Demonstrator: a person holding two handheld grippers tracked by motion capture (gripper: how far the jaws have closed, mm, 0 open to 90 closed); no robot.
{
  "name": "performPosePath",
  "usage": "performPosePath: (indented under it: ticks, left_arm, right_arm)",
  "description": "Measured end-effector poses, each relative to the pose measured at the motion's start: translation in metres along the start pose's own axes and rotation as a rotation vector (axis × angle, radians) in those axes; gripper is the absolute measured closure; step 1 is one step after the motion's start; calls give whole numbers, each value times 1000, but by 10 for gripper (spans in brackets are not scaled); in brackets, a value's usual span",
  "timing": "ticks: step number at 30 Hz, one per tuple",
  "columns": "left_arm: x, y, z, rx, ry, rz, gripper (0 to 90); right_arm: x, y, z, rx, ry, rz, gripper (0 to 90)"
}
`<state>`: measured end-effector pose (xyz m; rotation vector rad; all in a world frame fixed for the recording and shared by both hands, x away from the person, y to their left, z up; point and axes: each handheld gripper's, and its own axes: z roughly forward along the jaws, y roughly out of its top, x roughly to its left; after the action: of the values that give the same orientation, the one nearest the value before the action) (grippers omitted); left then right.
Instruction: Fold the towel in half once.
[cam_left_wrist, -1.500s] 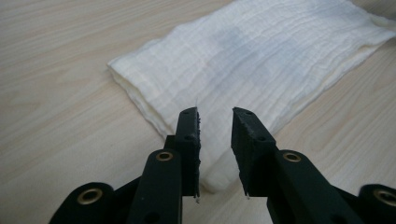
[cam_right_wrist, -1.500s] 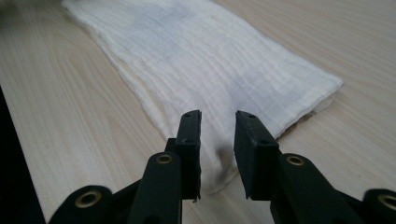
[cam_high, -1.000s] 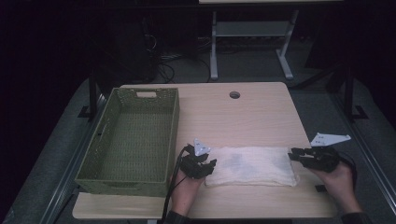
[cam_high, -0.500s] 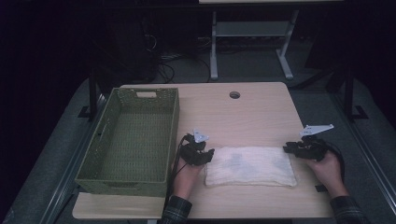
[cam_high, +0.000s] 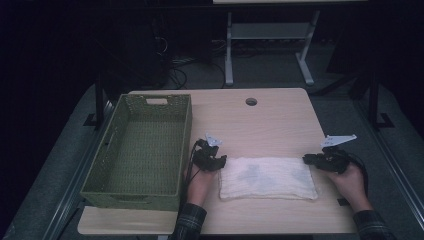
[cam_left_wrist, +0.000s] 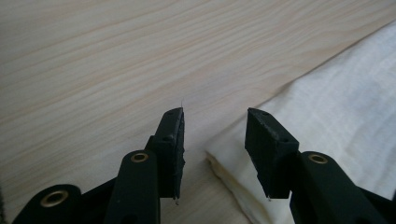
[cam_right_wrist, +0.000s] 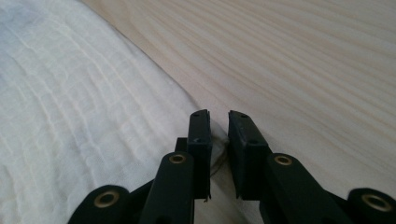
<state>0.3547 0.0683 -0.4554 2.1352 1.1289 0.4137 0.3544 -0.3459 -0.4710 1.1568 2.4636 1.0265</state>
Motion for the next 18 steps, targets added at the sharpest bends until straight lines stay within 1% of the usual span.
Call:
performPosePath:
  ticks: [1, 2, 3, 4, 5, 6, 7, 8, 9, 11, 12, 13, 14, 15, 18]
  left_arm:
    - [1, -1, 4, 18, 9, 3, 568]
    - [1, -1, 4, 18, 9, 3, 569]
    - [2, -2, 6, 35, 14, 5, 570]
    - [2, -2, 6, 35, 14, 5, 573]
    - [2, -3, 8, 44, 16, 14, 576]
    - [2, -3, 8, 44, 16, 14, 593]
    - [2, -3, 9, 40, -2, 11, 625]
    - [2, -3, 9, 40, -2, 11, 649]
    - [1, -4, 9, 40, -24, 5, 687]
    - [1, -4, 9, 39, -30, 7, 739]
    - [0, -4, 9, 39, -35, 18, 739]
    - [-1, -3, 9, 42, -49, 36, 800]
    - [-1, -3, 9, 42, -49, 36, 822]
    - [-1, -3, 9, 44, -52, 33, 834]
    - [-2, 0, 8, 50, -64, 35, 843]
  right_arm:
    - [0, 0, 0, 0, -2, -3, 792]
    - [0, 0, 0, 0, -2, -3, 792]
    - [1, 0, 0, 1, -3, 2, 798]
    - [1, 0, 0, 1, -3, 2, 798]
    - [1, 0, 0, 2, -4, -2, 804]
    - [1, 0, 0, 2, -4, -2, 804]
    - [1, 1, 0, 4, -7, -15, 812]
    - [1, 1, 0, 4, -7, -15, 812]
    - [3, 1, 0, 8, -7, -8, 837]
    - [4, 1, 0, 8, -12, -16, 845]
    - [4, 2, 0, 12, -18, -18, 850]
    - [5, 2, 0, 15, -27, -19, 854]
    - [5, 2, 0, 15, -27, -19, 854]
    - [2, 3, -1, 16, -40, -19, 857]
    - [-1, 4, -3, 6, -45, -10, 859]
